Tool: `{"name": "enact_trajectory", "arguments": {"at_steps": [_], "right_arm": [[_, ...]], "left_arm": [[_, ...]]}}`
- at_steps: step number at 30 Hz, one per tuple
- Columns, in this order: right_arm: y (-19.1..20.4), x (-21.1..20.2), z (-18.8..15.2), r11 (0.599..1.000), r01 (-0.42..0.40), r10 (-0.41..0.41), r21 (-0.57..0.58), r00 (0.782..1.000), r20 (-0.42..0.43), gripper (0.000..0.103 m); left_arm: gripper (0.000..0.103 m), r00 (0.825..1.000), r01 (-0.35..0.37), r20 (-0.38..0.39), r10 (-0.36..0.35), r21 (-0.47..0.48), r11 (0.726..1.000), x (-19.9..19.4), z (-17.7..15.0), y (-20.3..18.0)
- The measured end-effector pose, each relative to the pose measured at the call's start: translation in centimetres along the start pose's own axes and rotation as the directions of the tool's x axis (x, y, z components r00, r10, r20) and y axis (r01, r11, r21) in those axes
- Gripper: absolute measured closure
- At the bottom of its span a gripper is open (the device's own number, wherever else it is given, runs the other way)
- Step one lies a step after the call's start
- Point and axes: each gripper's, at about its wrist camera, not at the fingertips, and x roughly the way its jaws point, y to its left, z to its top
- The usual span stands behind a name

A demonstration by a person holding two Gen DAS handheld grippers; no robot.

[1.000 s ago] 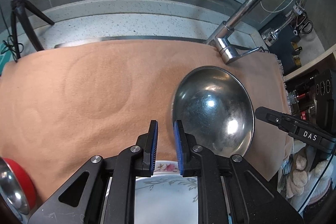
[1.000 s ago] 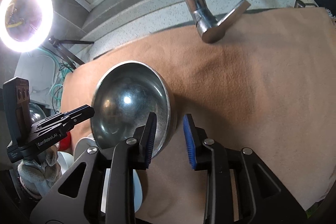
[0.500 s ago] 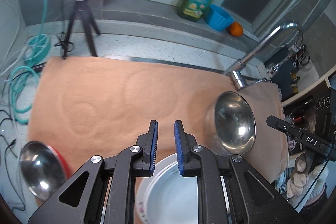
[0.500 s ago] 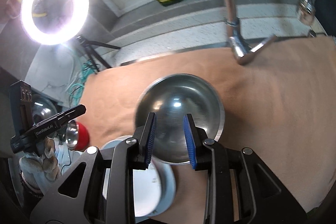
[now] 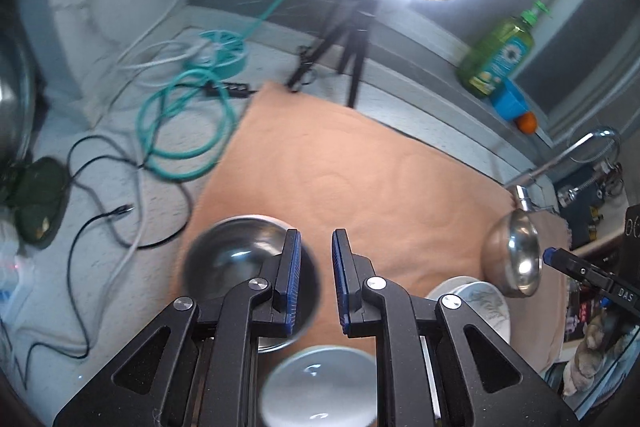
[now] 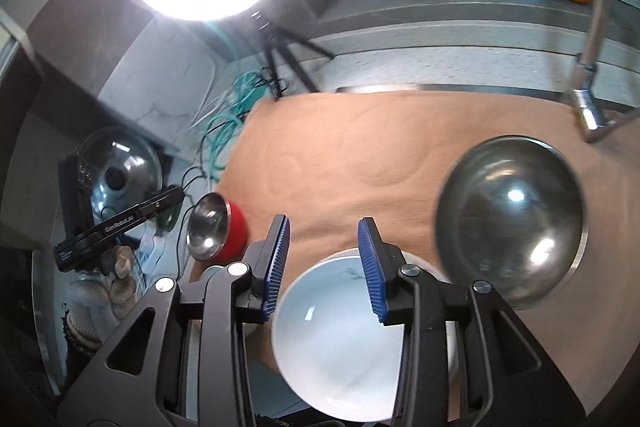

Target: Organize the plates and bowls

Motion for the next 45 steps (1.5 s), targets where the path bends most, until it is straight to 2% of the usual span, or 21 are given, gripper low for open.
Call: {"name": "enact_trajectory", "arguments": {"at_steps": [4,11,17,28,30,32,37,45], "right_arm": [[3.1,3.1,-0.1,0.998,-0.036,0.034,-0.043,0.998,-0.052,0.066],[6.7,8.1,-0.3,0.993,-0.098,0.087,-0.07,0.984,-0.153,0.066],[9.6,12.6,-0.8,0.989,-0.112,0.087,-0.102,0.972,-0.218,0.066],[11.5,18.7,-1.6,0.989,-0.108,0.072,-0.103,0.95,-0.304,0.066],[11.6,19.1,-1.5,0.989,-0.106,0.068,-0.107,0.948,-0.31,0.069],[11.8,19.8,-1.5,0.989,-0.1,0.059,-0.113,0.947,-0.317,0.078],[11.7,20.8,-1.4,0.99,-0.091,0.049,-0.11,0.942,-0.331,0.087],[12.0,21.7,-1.3,0.988,-0.092,0.043,-0.126,0.937,-0.347,0.093]], "left_arm": [[0.088,0.999,-0.048,-0.009,0.048,-0.041,0.998,-0.1,-0.9,2.8],[0.088,0.995,-0.09,-0.046,0.085,-0.113,0.99,0.4,-2.8,6.9],[0.088,0.996,-0.07,-0.072,0.059,-0.164,0.984,1.4,-3.2,8.9],[0.088,0.993,-0.054,-0.115,0.034,-0.176,0.983,3.2,-3.2,9.6],[0.088,0.992,-0.053,-0.123,0.032,-0.169,0.984,3.5,-3.3,9.6],[0.088,0.991,-0.052,-0.127,0.031,-0.166,0.985,3.7,-3.3,9.6],[0.09,0.991,-0.047,-0.131,0.025,-0.166,0.985,4.0,-3.3,9.6],[0.095,0.99,-0.035,-0.144,0.011,-0.159,0.987,4.5,-3.1,9.5]]}}
